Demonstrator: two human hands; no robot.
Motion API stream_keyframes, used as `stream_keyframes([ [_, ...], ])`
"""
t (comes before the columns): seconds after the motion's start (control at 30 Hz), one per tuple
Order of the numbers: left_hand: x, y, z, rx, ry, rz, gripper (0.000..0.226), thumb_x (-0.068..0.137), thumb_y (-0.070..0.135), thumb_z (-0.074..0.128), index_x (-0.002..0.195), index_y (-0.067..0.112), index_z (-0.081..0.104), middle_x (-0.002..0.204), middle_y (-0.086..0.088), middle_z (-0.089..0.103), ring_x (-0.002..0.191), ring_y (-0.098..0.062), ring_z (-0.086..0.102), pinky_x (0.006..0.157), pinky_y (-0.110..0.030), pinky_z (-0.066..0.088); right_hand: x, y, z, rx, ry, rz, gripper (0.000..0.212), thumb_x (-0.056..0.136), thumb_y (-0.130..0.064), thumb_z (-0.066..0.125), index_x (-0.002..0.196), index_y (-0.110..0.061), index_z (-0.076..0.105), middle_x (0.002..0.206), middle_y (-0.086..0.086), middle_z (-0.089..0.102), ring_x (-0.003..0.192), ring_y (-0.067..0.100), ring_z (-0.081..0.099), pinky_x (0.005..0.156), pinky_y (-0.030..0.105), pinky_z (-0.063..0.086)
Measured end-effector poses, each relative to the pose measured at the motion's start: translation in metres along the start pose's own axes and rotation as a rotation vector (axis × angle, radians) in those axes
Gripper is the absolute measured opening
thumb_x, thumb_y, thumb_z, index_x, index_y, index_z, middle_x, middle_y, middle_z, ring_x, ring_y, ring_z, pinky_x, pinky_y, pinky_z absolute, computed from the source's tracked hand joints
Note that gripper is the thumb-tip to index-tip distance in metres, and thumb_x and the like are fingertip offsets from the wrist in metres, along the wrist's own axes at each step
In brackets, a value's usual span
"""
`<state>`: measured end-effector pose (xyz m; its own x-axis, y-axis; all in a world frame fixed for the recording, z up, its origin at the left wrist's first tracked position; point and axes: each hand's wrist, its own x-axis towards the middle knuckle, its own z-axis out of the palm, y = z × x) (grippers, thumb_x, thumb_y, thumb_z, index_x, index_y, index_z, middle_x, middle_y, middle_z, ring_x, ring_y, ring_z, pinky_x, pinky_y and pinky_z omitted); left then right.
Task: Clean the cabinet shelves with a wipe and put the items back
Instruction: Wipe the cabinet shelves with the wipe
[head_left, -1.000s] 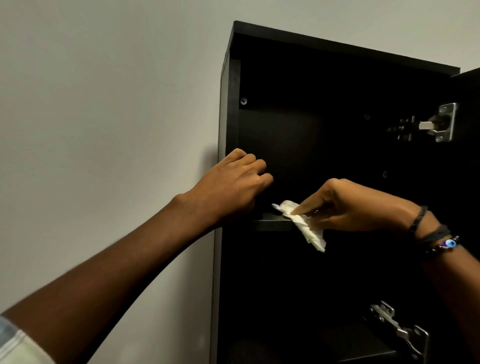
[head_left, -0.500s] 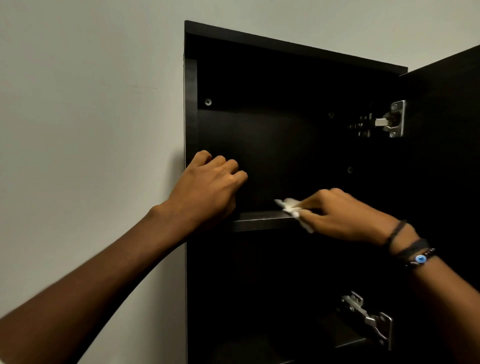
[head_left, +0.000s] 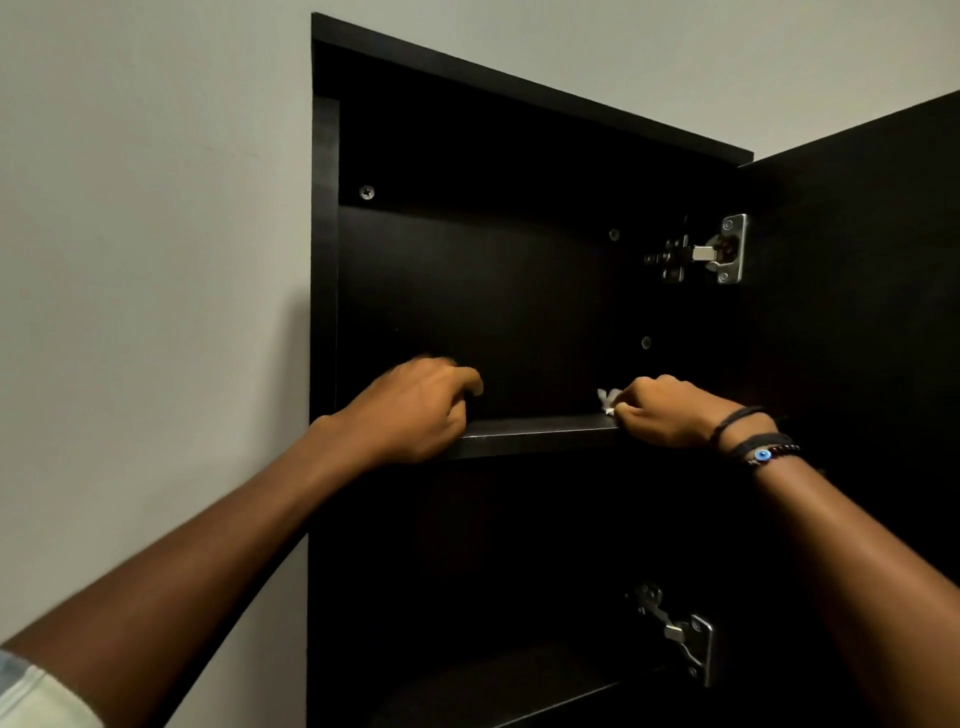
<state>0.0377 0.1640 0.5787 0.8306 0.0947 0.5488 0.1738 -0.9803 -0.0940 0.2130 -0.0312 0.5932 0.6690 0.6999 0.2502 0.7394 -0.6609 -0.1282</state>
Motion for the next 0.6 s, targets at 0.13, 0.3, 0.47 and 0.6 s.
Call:
stream_keyframes([
  [0.13,0.0,0.002,-0.001,0.01,-0.01,-0.018,0.036,0.094,0.022,0.041,0.129,0.026,0.048,0.127,0.001,0.053,0.115,-0.014,0.049,0.098,-0.033,0.043,0.01,-0.011,0.0,0.17,-0.111,-0.101,0.037,0.098,-0.02,0.04,0.132,-0.023,0.053,0.124,-0.001,0.057,0.109,0.018,0.059,0.095,0.029,0.046],
  [0.3,-0.006,0.009,-0.005,0.168,0.082,0.038,0.036,0.094,0.027,0.041,0.129,0.027,0.047,0.125,0.001,0.053,0.111,-0.016,0.05,0.09,-0.032,0.04,0.017,0.007,-0.009,0.06,-0.078,-0.002,0.033,0.097,-0.022,0.046,0.126,-0.019,0.059,0.122,0.005,0.061,0.101,0.019,0.06,0.084,0.025,0.047],
  [0.47,-0.019,0.009,-0.025,0.503,0.144,0.152,0.035,0.095,0.029,0.04,0.13,0.027,0.045,0.128,-0.001,0.051,0.121,-0.018,0.046,0.104,-0.041,0.03,0.027,-0.022,0.001,0.154,-0.118,-0.072,0.036,0.096,-0.022,0.045,0.13,-0.025,0.056,0.139,-0.002,0.053,0.12,0.017,0.053,0.109,0.033,0.039],
  [0.6,-0.026,0.008,-0.043,0.577,0.185,0.141,0.035,0.095,0.029,0.038,0.129,0.025,0.045,0.127,-0.002,0.051,0.119,-0.02,0.047,0.101,-0.039,0.032,0.02,-0.072,0.009,0.238,-0.164,-0.301,0.035,0.096,-0.016,0.044,0.127,-0.023,0.061,0.131,-0.008,0.058,0.114,0.007,0.055,0.102,0.022,0.041],
])
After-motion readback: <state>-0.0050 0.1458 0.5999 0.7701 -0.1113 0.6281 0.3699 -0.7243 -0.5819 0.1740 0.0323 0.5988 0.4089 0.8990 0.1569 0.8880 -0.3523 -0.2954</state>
